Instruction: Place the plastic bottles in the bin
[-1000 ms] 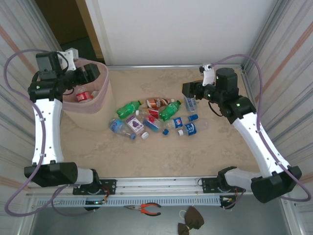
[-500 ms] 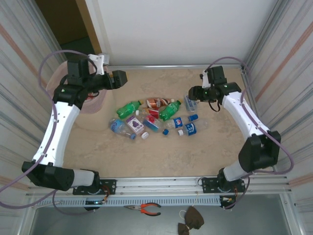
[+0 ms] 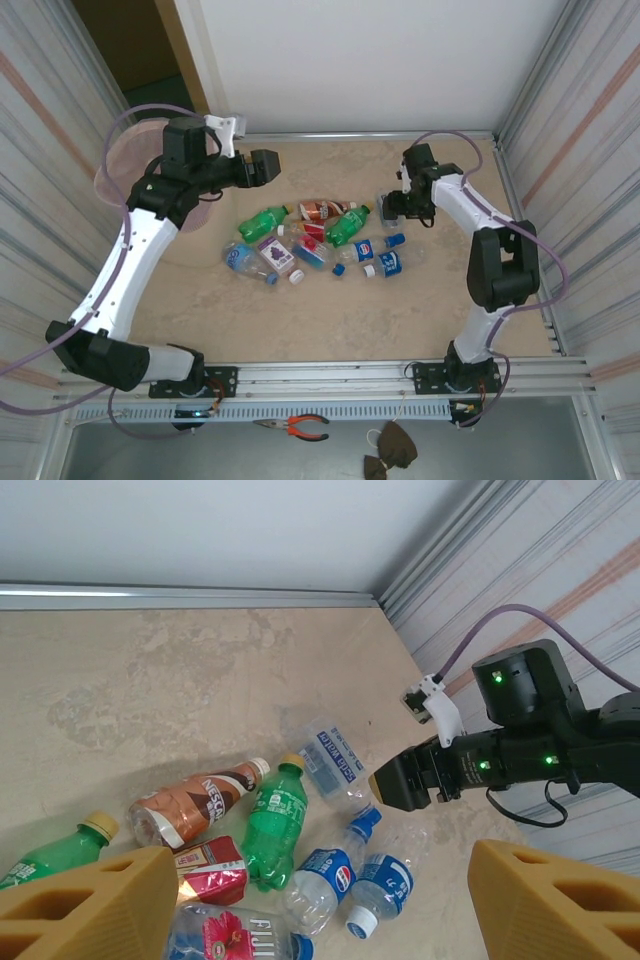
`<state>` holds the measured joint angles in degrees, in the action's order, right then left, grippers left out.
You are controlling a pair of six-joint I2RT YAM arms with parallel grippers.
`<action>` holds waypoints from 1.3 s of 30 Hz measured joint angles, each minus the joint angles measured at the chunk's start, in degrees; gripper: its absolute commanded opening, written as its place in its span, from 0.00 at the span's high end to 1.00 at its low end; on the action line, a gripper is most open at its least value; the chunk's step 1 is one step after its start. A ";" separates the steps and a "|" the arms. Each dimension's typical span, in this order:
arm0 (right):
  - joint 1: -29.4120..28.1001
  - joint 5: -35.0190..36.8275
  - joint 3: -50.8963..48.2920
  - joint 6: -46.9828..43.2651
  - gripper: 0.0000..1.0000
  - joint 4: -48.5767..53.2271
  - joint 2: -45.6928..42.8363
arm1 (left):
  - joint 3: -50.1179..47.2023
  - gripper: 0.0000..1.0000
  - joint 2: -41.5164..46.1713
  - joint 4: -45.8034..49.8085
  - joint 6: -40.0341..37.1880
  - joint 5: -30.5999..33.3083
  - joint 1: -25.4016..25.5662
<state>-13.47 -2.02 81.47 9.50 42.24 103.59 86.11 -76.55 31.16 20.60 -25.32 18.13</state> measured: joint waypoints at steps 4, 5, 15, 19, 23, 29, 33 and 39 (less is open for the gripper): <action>-0.46 0.79 1.49 -1.03 0.29 -0.31 2.60 | -0.39 0.23 -0.04 0.07 1.16 1.22 -0.02; -0.70 0.87 1.70 -1.18 0.29 -0.35 3.06 | -0.42 0.23 -0.07 0.07 1.38 1.42 0.00; -2.67 3.34 3.63 -2.29 0.30 -0.59 8.92 | -0.44 0.23 -0.15 0.02 2.19 1.42 0.00; -2.69 4.17 4.28 -2.69 0.33 -0.74 10.73 | -0.61 0.23 -0.15 -0.17 2.45 1.36 0.00; -2.69 4.72 4.31 -2.71 0.35 -0.79 11.58 | -0.63 0.23 -0.42 -0.24 2.84 1.14 0.00; -2.69 5.07 4.31 -2.73 0.37 -1.01 12.35 | -0.63 0.23 -0.74 -0.20 2.95 1.03 0.00; -2.69 5.07 4.31 -2.71 0.39 -1.05 12.57 | -0.63 0.23 -0.74 -0.20 3.32 0.92 0.00; -2.69 5.25 4.31 -2.69 0.44 -1.07 12.57 | -0.74 0.23 -0.74 -0.26 3.48 0.83 0.00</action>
<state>-16.16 3.22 85.78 6.81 41.17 116.16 85.36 -77.30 30.89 24.08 -24.49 18.13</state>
